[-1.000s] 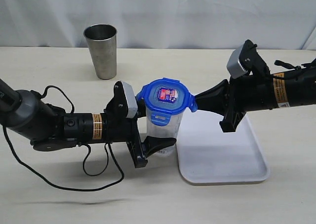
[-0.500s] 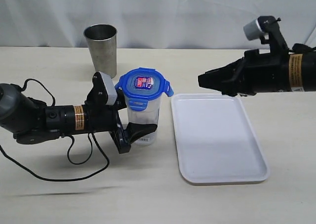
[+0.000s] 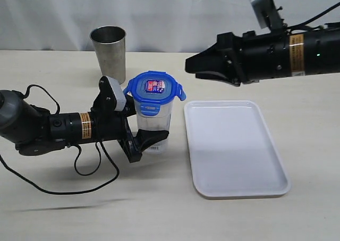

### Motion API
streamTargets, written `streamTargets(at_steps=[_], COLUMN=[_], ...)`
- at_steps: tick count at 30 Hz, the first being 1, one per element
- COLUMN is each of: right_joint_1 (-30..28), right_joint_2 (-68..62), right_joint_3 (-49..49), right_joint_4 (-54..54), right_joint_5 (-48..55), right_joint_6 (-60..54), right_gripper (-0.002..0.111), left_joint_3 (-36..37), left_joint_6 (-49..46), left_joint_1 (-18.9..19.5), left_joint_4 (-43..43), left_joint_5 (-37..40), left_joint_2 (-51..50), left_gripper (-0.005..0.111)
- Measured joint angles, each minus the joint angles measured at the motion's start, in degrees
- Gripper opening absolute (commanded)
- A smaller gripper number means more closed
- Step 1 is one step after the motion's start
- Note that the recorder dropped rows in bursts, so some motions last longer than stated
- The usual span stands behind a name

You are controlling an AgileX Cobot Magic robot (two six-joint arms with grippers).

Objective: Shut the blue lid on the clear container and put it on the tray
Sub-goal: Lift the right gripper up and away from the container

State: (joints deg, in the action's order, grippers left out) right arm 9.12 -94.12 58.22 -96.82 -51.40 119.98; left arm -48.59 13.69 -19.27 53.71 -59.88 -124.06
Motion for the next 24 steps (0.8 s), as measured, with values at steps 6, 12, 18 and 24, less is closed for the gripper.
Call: streamTargets(at_steps=[6,12,18,24], right_joint_1=[3.5,3.6,3.7,3.7], right_joint_2=[-4.9,-6.9,-6.2,-1.6], right_joint_3=[2.5,5.3,6.0,6.5], right_joint_4=[4.4,1.3,-2.9,-3.3], right_joint_5=[0.2,4.9,19.3,43.3], right_joint_6=[0.8,0.9,0.6,-9.9], right_gripper=[0.041,0.041,0.041,0.041], left_joint_3=[0.0,0.0,0.0,0.0], left_joint_6=[0.0,0.0,0.0,0.0], left_joint_1=[0.0,0.0,0.0,0.0], left_joint_4=[0.0,0.0,0.0,0.0], left_joint_5=[0.0,0.1,0.1,0.1], left_joint_2=[0.0,0.0,0.0,0.0], left_gripper=[0.0,0.0,0.0,0.0])
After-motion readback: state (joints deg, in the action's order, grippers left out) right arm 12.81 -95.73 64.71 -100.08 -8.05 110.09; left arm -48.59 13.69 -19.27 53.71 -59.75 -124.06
